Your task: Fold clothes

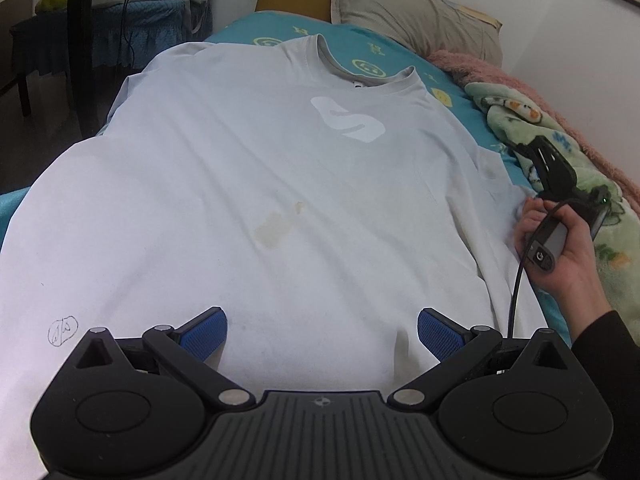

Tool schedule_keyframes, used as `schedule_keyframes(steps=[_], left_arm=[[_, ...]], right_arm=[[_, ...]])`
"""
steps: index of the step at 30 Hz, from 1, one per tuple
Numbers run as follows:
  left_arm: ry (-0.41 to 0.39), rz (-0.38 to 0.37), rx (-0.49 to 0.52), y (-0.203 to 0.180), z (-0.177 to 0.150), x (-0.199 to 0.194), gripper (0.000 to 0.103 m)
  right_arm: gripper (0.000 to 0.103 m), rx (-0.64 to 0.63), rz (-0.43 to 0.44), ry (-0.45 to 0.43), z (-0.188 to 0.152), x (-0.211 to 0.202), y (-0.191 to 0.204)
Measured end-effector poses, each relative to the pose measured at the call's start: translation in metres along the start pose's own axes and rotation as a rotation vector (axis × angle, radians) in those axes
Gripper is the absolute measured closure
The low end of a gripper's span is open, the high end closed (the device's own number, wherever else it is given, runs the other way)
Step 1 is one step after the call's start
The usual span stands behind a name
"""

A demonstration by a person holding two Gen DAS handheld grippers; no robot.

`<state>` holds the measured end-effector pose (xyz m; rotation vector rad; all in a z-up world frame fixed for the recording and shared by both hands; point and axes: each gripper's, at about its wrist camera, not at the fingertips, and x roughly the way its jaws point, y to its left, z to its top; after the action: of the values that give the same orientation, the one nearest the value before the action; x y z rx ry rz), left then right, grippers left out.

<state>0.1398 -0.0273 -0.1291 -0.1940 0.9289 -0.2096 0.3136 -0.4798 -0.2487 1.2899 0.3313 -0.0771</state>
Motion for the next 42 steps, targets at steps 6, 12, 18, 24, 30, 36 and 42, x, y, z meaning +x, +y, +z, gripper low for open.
schedule_keyframes(steps=[6, 12, 18, 24, 30, 36, 42], left_arm=[[-0.01, 0.03, 0.025, -0.006, -0.001, 0.002, 0.0], [-0.075, 0.031, 0.007, -0.006, 0.009, -0.016, 0.001], [-0.128, 0.032, 0.018, 0.006, 0.018, -0.04, 0.001], [-0.172, 0.028, 0.009, 0.039, 0.033, -0.071, 0.001], [-0.223, 0.047, -0.04, 0.085, 0.046, -0.099, 0.001], [-0.209, 0.059, -0.117, 0.13, 0.051, -0.099, 0.001], [-0.148, 0.067, -0.141, 0.145, 0.051, -0.072, 0.001]], right_arm=[[0.088, -0.077, -0.029, -0.075, 0.005, -0.012, 0.003], [0.092, -0.154, -0.059, -0.15, 0.01, -0.025, 0.006], [0.093, -0.459, -0.239, -0.218, 0.008, -0.043, 0.084], [0.093, -0.817, -0.361, -0.276, -0.059, -0.04, 0.189], [0.092, -1.151, -0.418, -0.276, -0.172, -0.001, 0.261], [0.092, -1.387, -0.475, -0.13, -0.281, 0.082, 0.242], [0.09, -1.325, -0.487, -0.007, -0.302, 0.115, 0.208]])
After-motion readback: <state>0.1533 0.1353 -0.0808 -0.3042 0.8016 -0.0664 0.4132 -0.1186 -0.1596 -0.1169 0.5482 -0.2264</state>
